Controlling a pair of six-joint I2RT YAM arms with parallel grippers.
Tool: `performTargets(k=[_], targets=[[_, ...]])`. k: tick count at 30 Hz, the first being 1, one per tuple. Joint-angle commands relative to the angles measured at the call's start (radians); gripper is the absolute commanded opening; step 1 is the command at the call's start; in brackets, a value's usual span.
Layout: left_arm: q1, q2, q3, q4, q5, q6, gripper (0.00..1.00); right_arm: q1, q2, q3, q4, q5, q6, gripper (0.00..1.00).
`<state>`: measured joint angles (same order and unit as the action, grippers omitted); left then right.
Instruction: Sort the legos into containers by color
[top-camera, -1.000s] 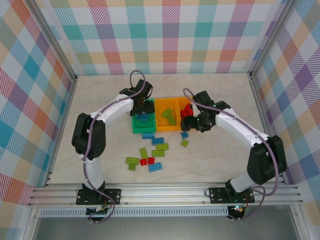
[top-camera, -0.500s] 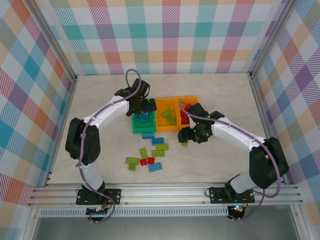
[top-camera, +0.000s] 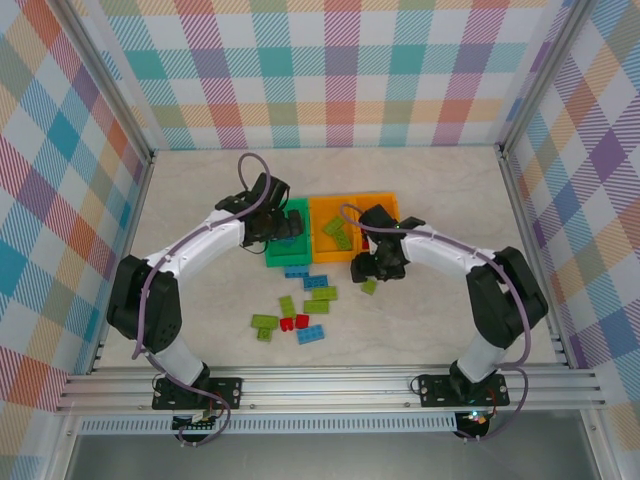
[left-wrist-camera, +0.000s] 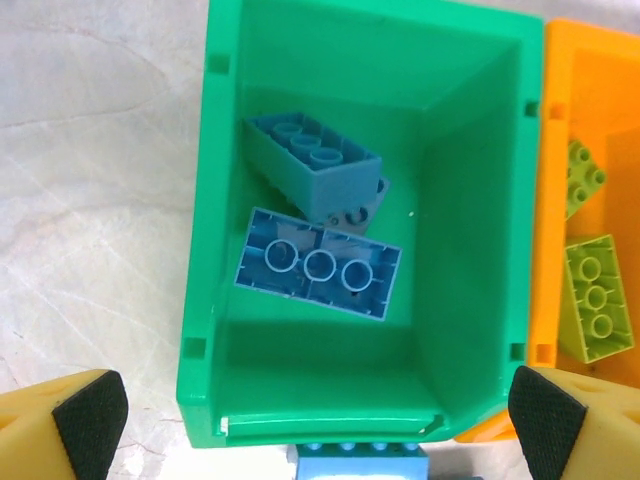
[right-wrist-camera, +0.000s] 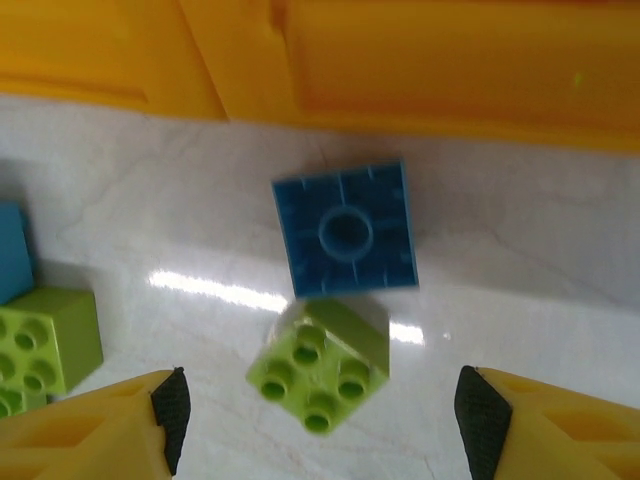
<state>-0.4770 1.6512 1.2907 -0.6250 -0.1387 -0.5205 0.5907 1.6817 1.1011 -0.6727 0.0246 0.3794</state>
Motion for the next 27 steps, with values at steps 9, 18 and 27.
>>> performTargets(k=[9,18,27], targets=[[-0.003,-0.072,-0.019,0.002,-0.046,-0.013,1.0,0.006,0.132,0.092,0.031,0.049,-0.075,0.56],[0.001,-0.093,-0.038,-0.007,-0.064,-0.009,1.0,0.006,0.157,0.099,0.028,0.067,-0.095,0.36],[0.004,-0.117,-0.074,-0.017,-0.094,-0.019,1.0,0.058,-0.011,0.152,-0.04,0.06,-0.111,0.27]])
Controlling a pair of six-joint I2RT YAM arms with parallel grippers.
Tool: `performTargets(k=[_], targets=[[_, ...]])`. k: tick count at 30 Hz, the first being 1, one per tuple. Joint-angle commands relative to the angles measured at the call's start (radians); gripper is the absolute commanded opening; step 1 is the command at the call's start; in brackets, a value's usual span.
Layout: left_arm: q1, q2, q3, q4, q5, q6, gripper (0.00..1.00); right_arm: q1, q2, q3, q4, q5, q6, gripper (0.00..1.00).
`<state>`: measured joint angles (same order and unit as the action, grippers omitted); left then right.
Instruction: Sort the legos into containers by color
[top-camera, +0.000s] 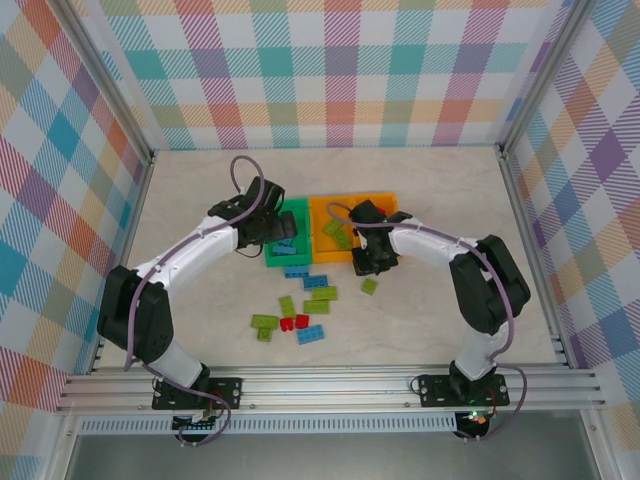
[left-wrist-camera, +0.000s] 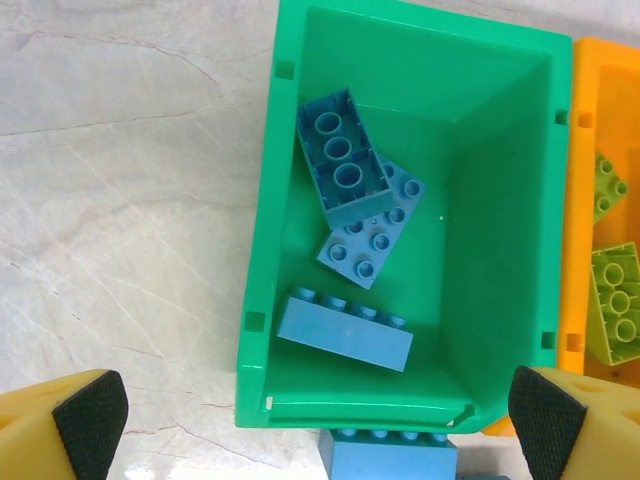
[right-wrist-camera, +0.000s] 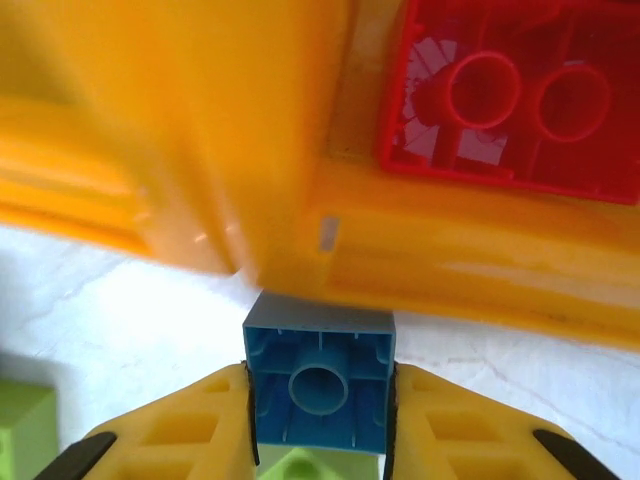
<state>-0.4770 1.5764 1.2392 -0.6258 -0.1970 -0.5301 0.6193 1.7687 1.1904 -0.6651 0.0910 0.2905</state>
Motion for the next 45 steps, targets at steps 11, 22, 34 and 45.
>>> performTargets(k=[11,22,34,45], targets=[[0.035,-0.084,-0.11,-0.006,-0.055,-0.079,1.0,0.105,-0.008,0.357,-0.046,-0.23,-0.057,0.28],[0.08,-0.2,-0.277,-0.05,-0.071,-0.123,1.0,0.128,0.411,0.869,-0.276,-0.297,0.014,0.27],[0.065,-0.24,-0.355,-0.044,-0.029,-0.157,1.0,0.128,0.5,0.978,-0.336,-0.284,0.083,0.56],[-0.028,-0.269,-0.399,-0.08,-0.054,-0.191,1.0,0.162,0.245,0.687,-0.16,-0.256,-0.073,0.66]])
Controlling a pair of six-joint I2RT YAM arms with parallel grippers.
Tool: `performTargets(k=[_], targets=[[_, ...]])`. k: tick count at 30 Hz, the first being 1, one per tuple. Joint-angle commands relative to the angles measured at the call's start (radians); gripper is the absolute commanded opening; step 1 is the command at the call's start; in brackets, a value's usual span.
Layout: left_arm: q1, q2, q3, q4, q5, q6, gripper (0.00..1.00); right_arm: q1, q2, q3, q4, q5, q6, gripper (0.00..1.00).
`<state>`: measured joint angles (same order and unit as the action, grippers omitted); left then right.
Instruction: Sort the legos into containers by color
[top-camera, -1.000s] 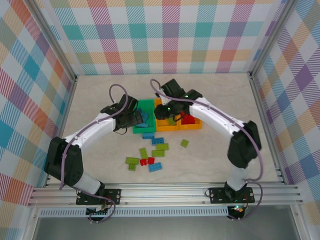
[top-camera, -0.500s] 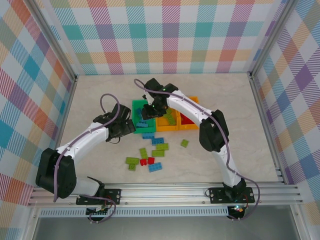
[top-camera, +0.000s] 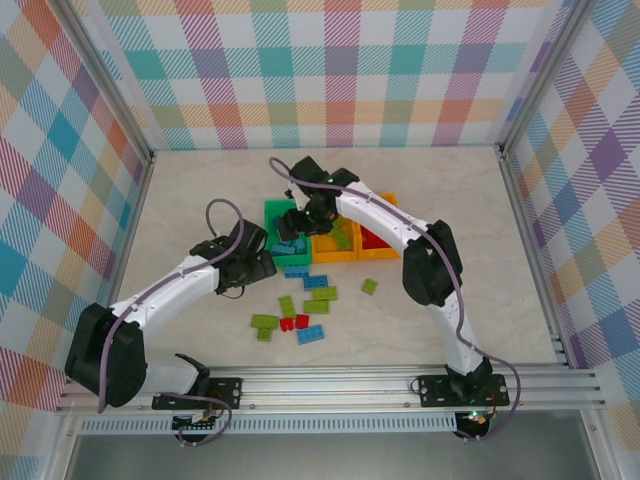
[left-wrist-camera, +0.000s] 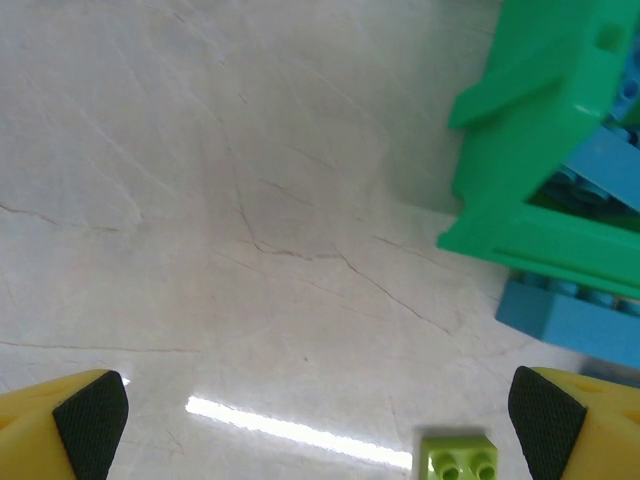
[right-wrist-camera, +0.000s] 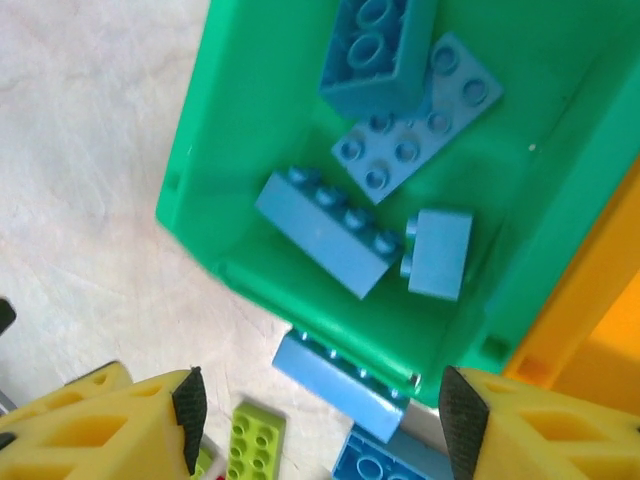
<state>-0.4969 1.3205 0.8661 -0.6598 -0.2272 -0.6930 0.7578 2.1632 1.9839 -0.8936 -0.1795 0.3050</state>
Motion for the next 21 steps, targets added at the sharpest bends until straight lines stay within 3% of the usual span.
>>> performTargets(k=[1,6,10,15,21], targets=[[-0.008,-0.013,-0.036,-0.041,-0.024,-0.038,1.0,0.026,-0.197,-0.186,0.106,0.023,-0.105,0.67],[0.004,-0.019,-0.061,-0.028,-0.043,-0.052,1.0,0.04,-0.462,-0.617,0.257,0.061,-0.15,0.73],[0.04,-0.021,-0.06,-0.016,-0.024,-0.03,1.0,0.053,-0.577,-0.801,0.284,0.071,-0.074,0.76],[0.049,0.001,-0.029,-0.033,-0.002,0.013,1.0,0.102,-0.613,-0.869,0.296,0.12,0.002,0.78],[0.047,-0.01,-0.038,-0.034,0.04,0.003,1.0,0.115,-0.513,-0.82,0.183,0.221,0.166,0.8]])
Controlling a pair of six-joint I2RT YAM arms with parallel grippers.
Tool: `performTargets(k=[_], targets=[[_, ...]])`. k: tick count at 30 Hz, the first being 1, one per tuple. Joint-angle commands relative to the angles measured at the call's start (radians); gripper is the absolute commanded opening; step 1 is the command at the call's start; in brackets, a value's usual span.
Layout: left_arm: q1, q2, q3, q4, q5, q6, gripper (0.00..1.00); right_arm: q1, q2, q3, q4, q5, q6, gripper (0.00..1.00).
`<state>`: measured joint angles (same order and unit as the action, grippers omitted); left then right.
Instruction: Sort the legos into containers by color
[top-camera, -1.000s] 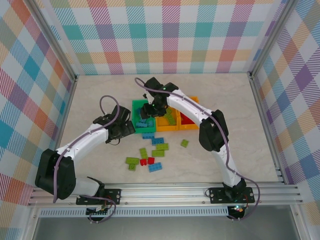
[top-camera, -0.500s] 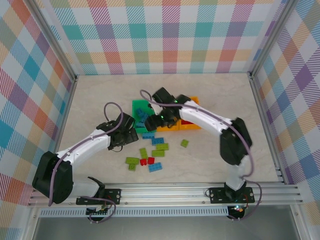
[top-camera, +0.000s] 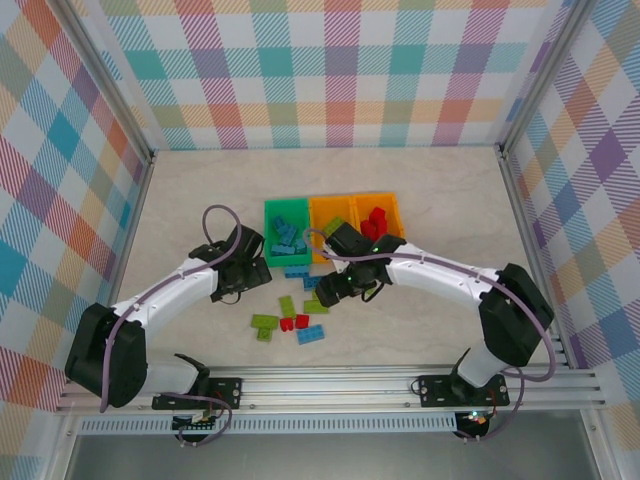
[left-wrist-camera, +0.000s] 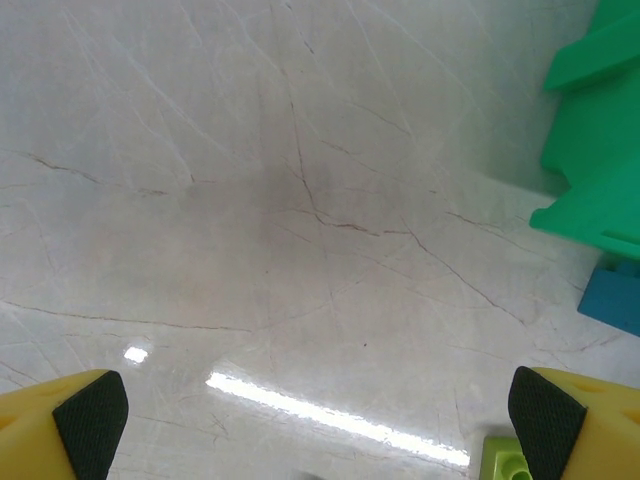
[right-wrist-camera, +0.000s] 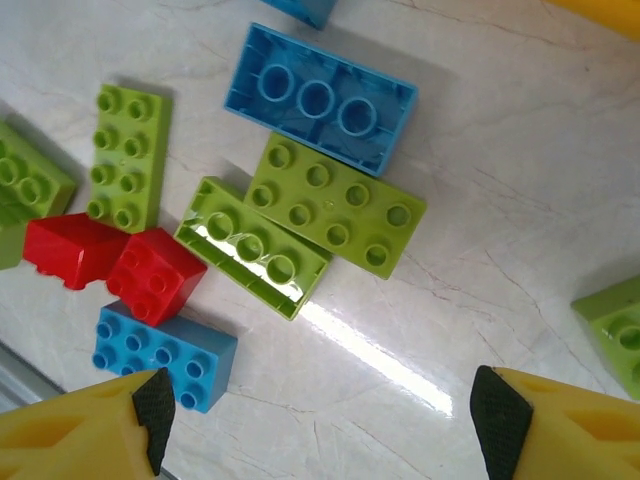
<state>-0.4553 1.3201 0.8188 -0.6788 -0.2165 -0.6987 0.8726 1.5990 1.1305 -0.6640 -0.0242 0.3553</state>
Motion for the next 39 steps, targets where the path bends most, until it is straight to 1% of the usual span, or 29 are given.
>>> performTargets(k=[1,4,6,9,13,16,19,22,24,29,31,35,39], targets=[[0.006,-0.014,0.005,-0.016,0.035,0.011,1.0,0.001,0.057,0.035,-0.039,0.056,0.142,0.81],[0.006,-0.021,0.004,-0.019,0.04,0.038,1.0,0.009,0.081,0.046,0.003,0.032,0.21,0.82],[0.006,-0.016,0.013,-0.038,0.04,0.059,1.0,0.018,0.125,0.082,-0.015,0.041,0.239,0.82],[0.006,-0.027,0.01,-0.037,0.07,0.076,1.0,0.032,0.206,0.151,-0.054,0.052,0.28,0.83],[0.006,-0.05,-0.002,-0.027,0.102,0.083,1.0,0.052,0.258,0.2,-0.051,0.06,0.332,0.84],[0.007,-0.075,-0.022,-0.018,0.114,0.082,1.0,0.058,0.291,0.222,-0.072,0.06,0.345,0.84],[0.007,-0.107,-0.042,-0.016,0.126,0.081,1.0,0.065,0.317,0.233,-0.126,0.106,0.344,0.83],[0.007,-0.14,-0.061,-0.011,0.137,0.081,1.0,0.065,0.337,0.233,-0.122,0.111,0.345,0.83],[0.008,-0.159,-0.069,-0.017,0.139,0.085,1.0,0.068,0.375,0.271,-0.138,0.109,0.353,0.83],[0.01,-0.217,-0.097,-0.032,0.149,0.093,1.0,0.093,0.461,0.359,-0.194,0.151,0.386,0.82],[0.01,-0.246,-0.111,-0.038,0.149,0.095,1.0,0.097,0.469,0.353,-0.208,0.172,0.41,0.8],[0.011,-0.299,-0.139,-0.041,0.162,0.101,1.0,0.097,0.425,0.278,-0.172,0.195,0.452,0.65],[0.012,-0.336,-0.164,-0.025,0.181,0.108,1.0,0.104,0.377,0.258,-0.173,0.218,0.47,0.54]])
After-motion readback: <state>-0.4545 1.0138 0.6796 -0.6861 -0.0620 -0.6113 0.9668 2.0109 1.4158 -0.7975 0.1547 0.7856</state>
